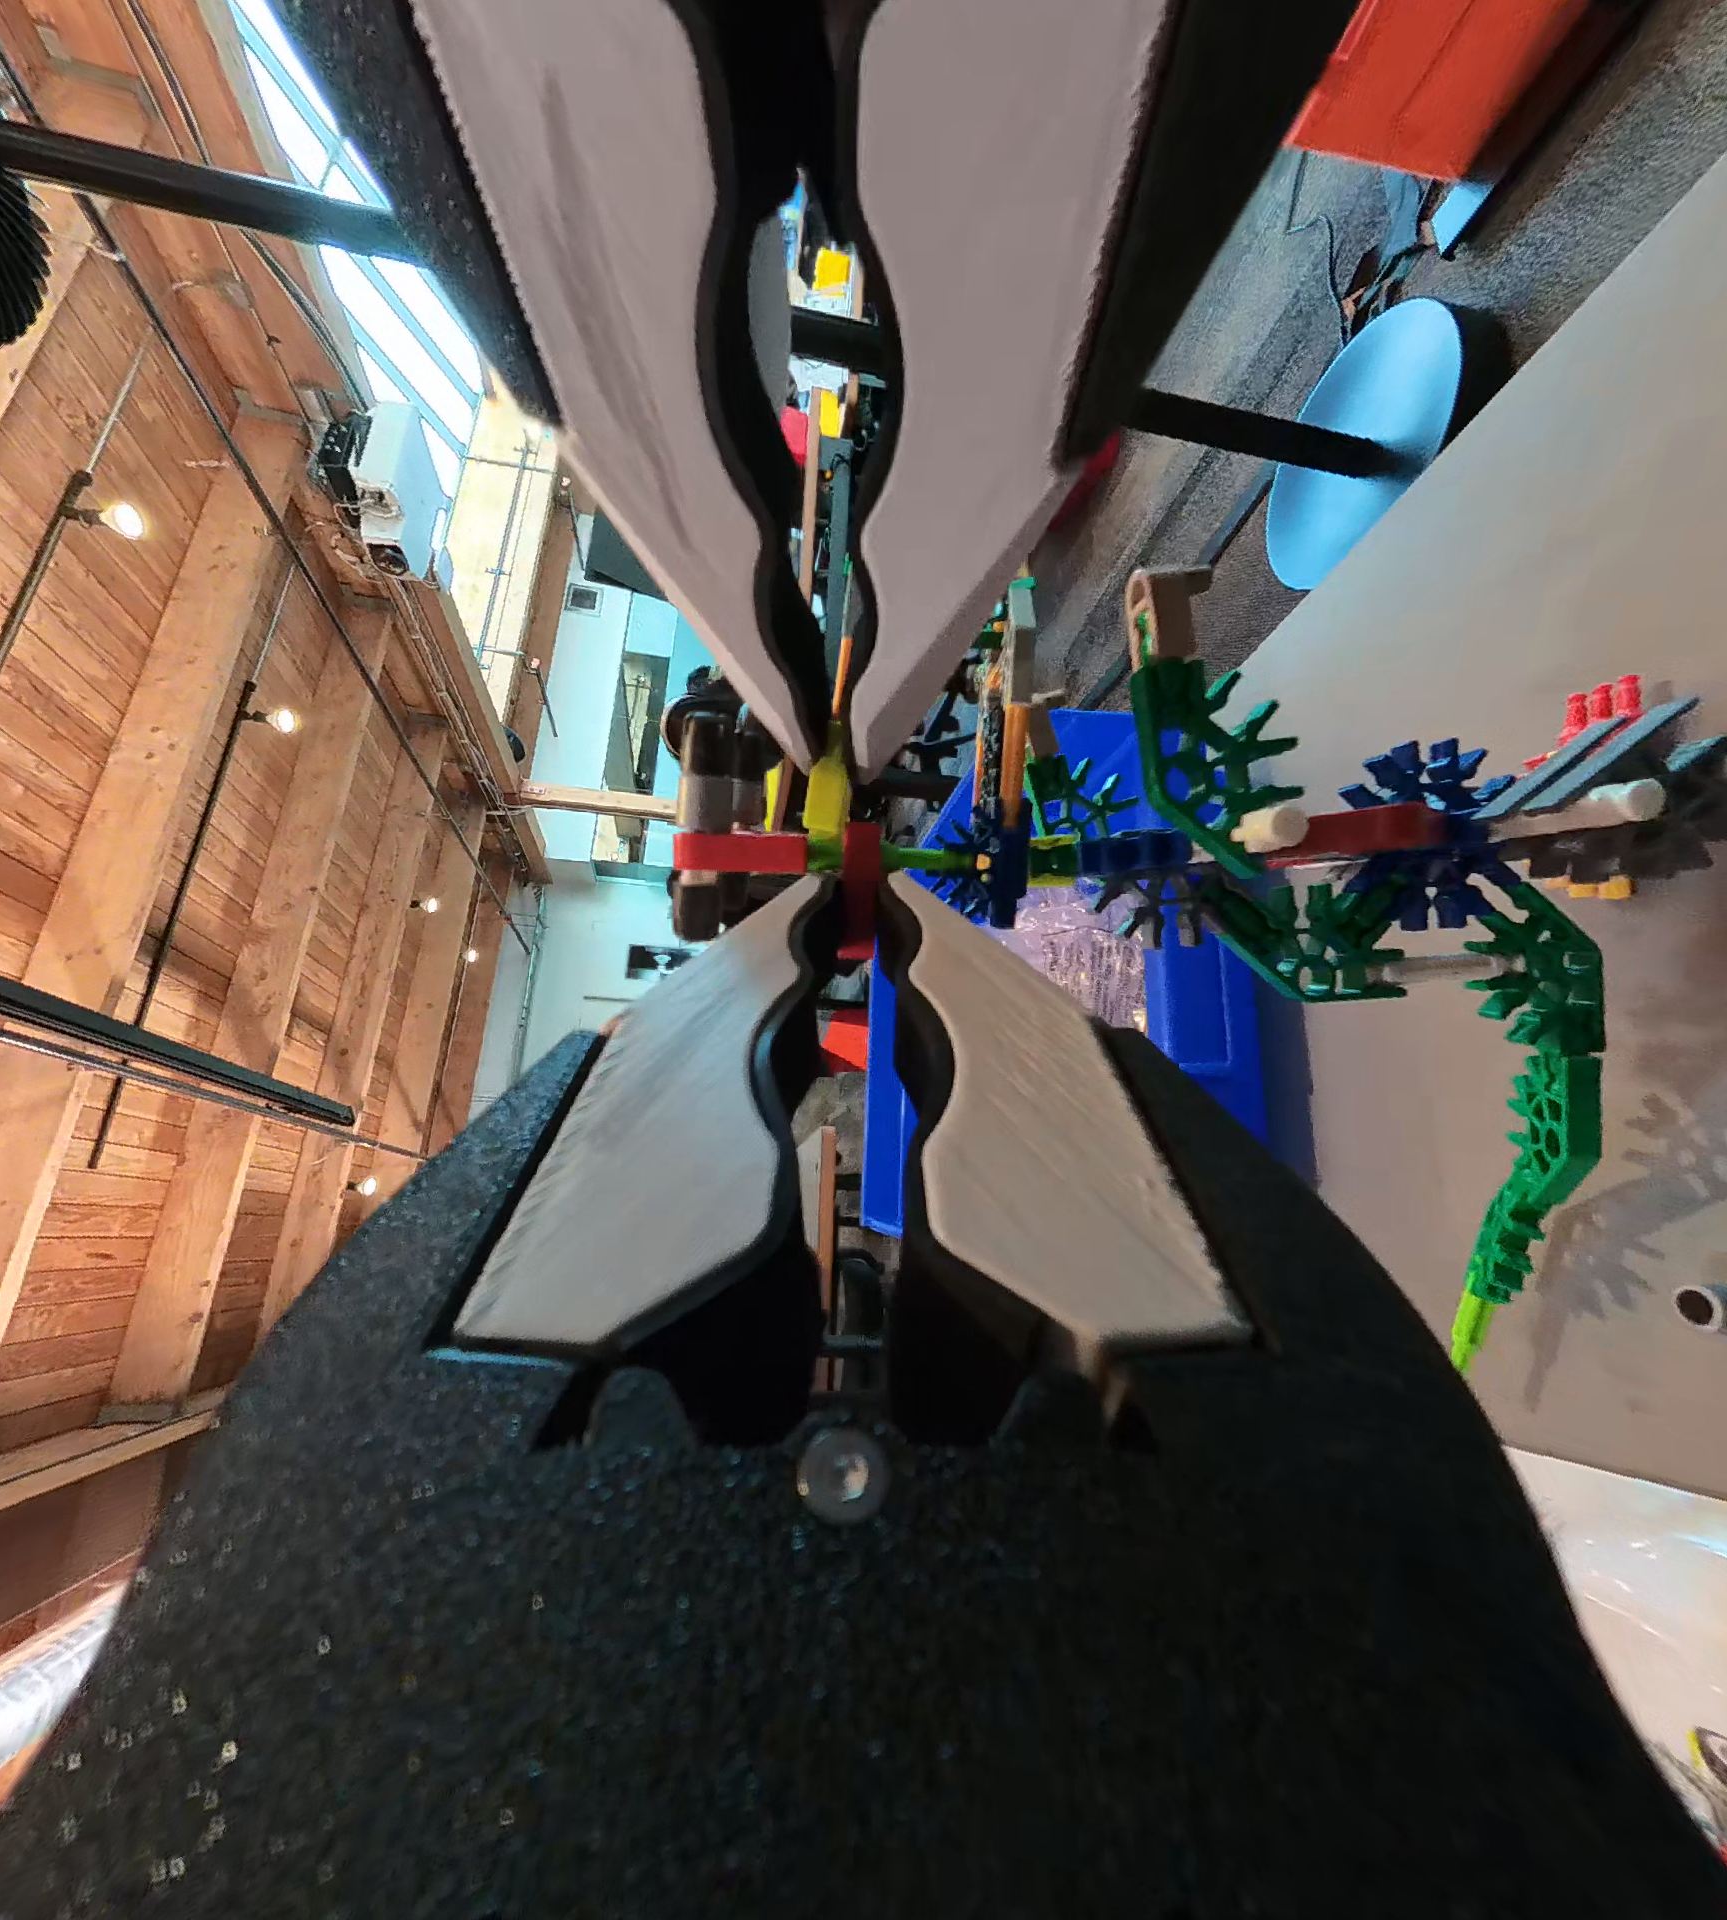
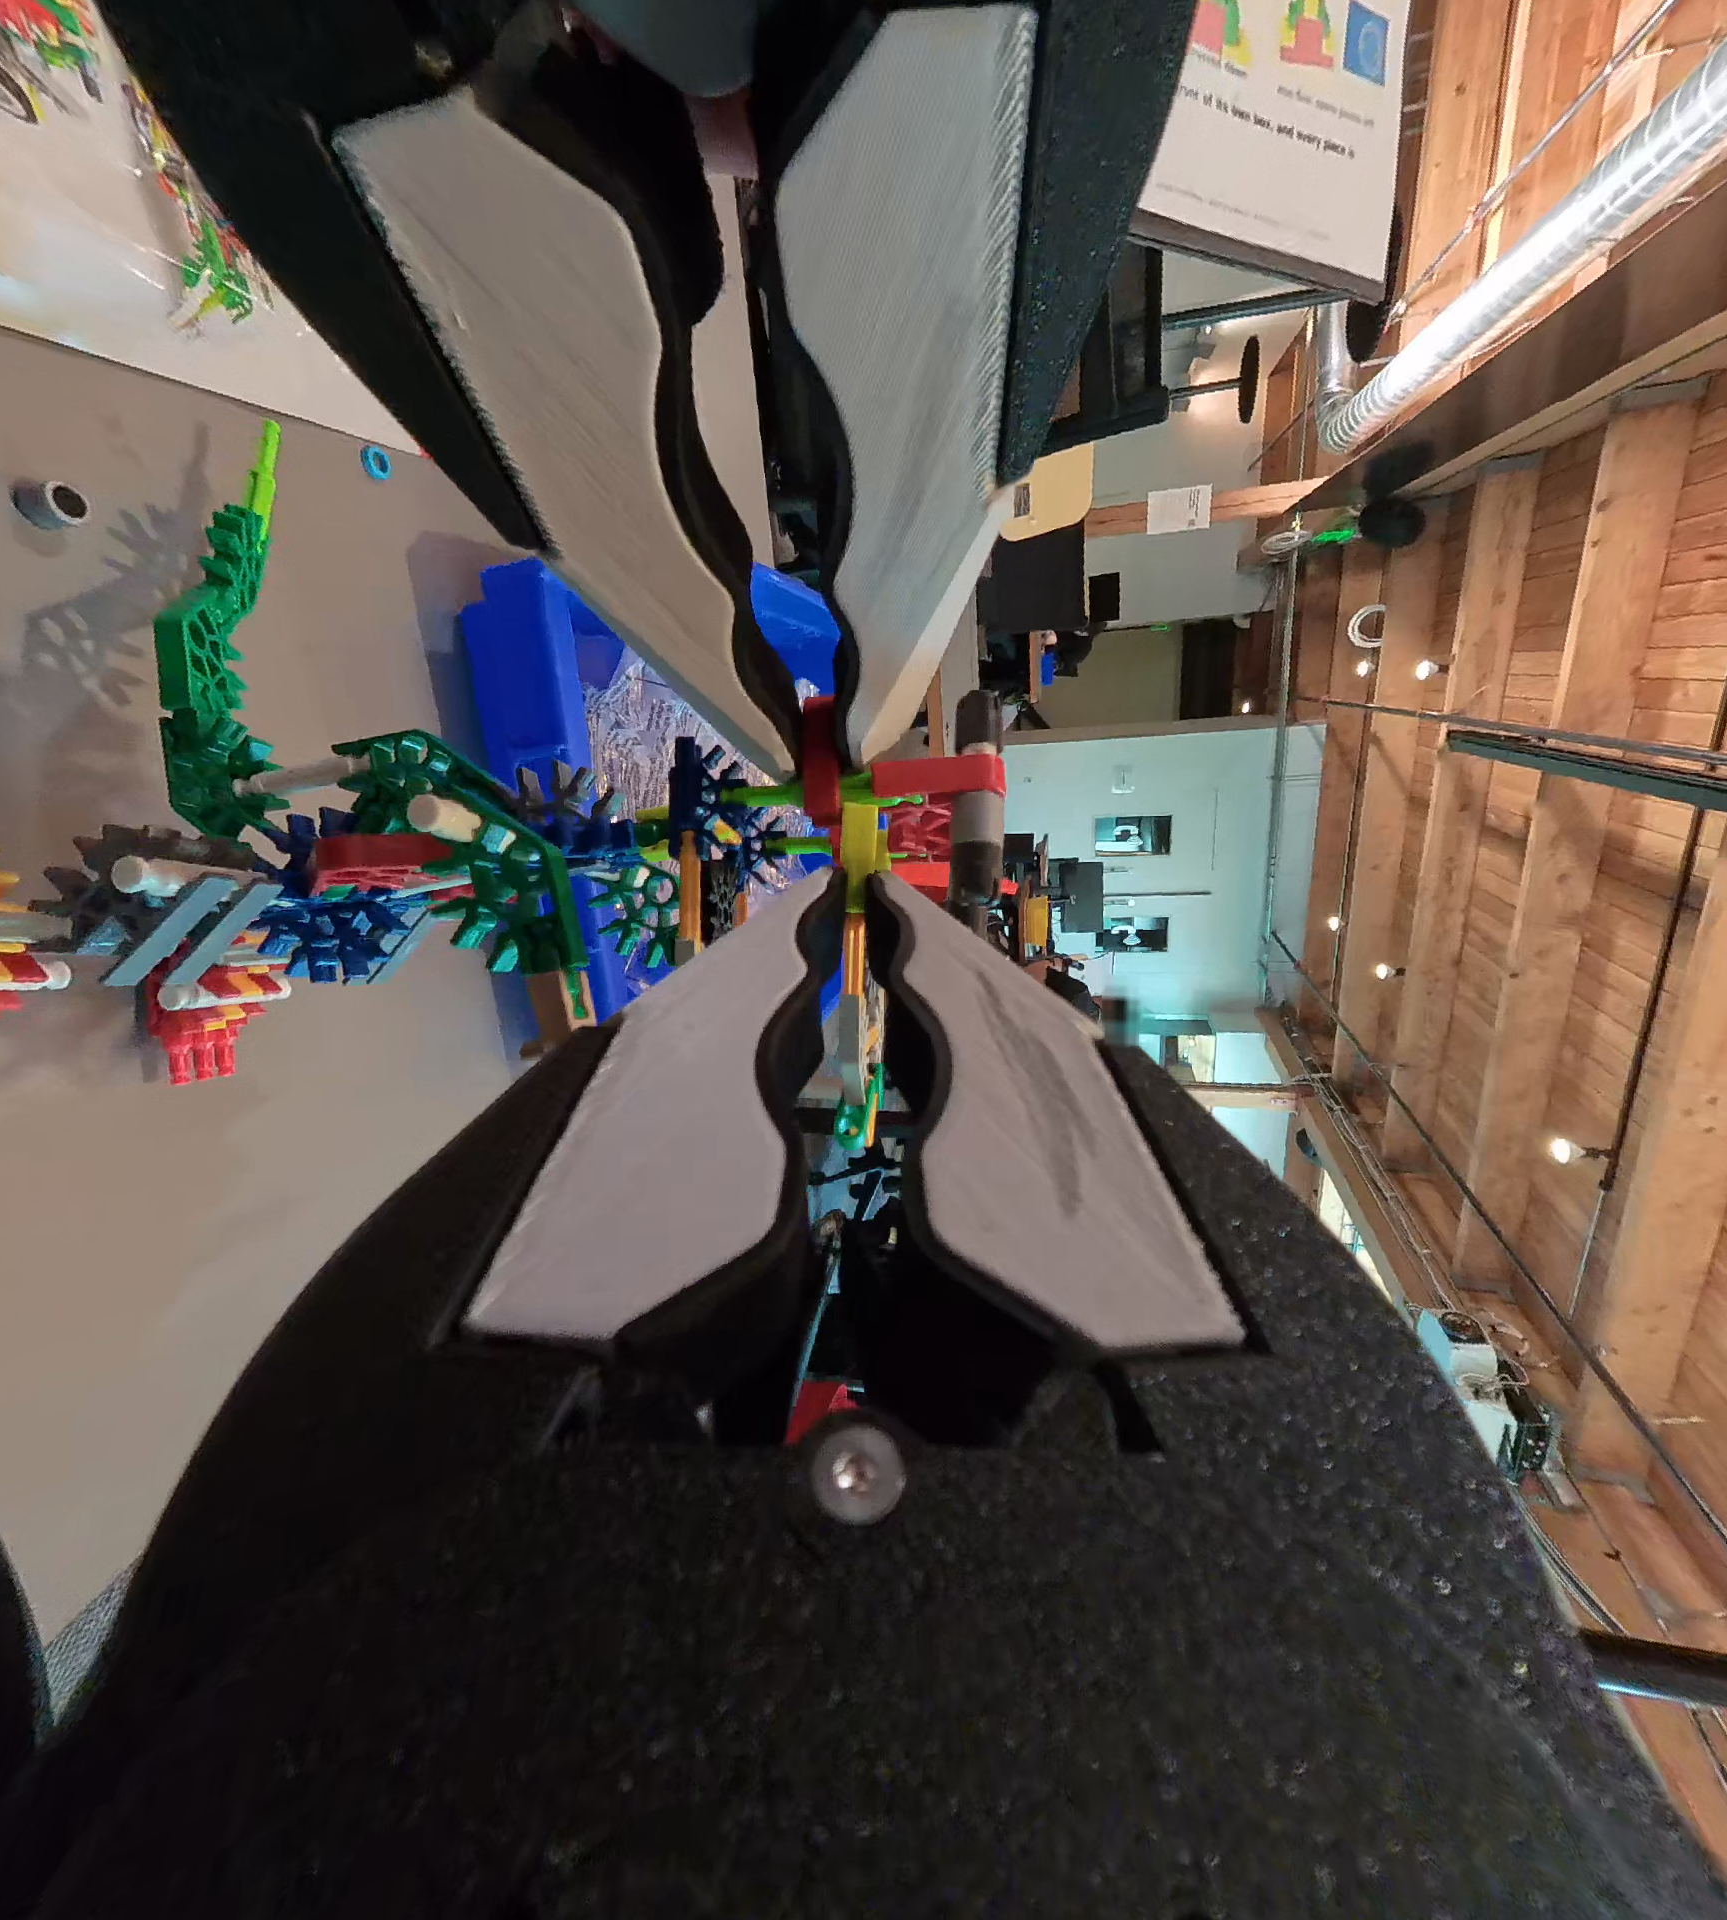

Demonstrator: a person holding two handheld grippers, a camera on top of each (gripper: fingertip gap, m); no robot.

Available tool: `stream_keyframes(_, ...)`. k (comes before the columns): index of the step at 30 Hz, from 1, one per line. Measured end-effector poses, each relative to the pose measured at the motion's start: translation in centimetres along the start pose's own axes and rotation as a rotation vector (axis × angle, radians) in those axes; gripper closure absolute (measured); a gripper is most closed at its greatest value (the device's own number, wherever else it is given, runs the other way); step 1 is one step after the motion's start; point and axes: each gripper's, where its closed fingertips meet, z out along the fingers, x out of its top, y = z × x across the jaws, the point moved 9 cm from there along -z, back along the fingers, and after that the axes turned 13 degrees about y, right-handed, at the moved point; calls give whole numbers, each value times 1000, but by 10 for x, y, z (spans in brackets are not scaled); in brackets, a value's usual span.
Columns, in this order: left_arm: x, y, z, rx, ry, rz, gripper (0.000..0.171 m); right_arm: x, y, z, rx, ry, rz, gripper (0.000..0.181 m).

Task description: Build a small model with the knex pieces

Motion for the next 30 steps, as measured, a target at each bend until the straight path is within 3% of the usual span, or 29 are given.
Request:
stream_keyframes(8,5,0,1,-5,-41,82,171,-1,4,2,39,-27,59,181)
stream_keyframes(30,7,1,2,-36,-49,92,171,3,-3,2,16,7,-57,181)
